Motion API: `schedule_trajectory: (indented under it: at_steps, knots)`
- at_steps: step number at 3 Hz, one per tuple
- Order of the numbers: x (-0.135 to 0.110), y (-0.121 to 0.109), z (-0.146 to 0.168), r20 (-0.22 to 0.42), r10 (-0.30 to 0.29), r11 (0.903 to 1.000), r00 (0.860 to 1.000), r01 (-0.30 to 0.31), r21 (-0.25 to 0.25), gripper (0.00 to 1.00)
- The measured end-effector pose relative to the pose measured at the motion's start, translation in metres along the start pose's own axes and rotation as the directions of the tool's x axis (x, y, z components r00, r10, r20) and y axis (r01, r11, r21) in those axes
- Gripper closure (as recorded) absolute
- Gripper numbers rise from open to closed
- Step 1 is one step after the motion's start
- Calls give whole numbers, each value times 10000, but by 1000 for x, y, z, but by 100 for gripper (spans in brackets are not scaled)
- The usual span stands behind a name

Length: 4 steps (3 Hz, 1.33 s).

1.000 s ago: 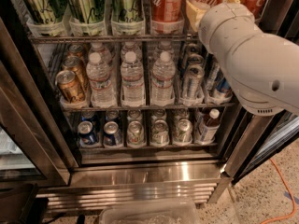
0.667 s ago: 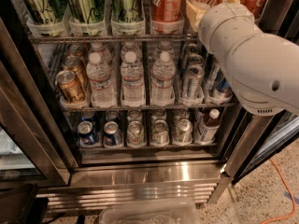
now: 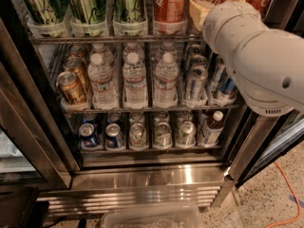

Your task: Pick coke can from top shelf of fridge

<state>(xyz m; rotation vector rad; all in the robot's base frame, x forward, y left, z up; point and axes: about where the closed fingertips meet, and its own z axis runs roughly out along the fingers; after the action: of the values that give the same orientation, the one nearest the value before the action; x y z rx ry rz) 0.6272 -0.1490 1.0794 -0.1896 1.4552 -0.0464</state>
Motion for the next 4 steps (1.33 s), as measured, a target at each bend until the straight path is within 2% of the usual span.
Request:
schedule_trajectory:
  at_steps: [3, 4]
  knots:
    - [-19, -18, -4, -169, 1355, 9900, 9906, -1347, 408, 100]
    - [-22, -21, -11, -358, 1754, 9843, 9838, -1745, 283, 100]
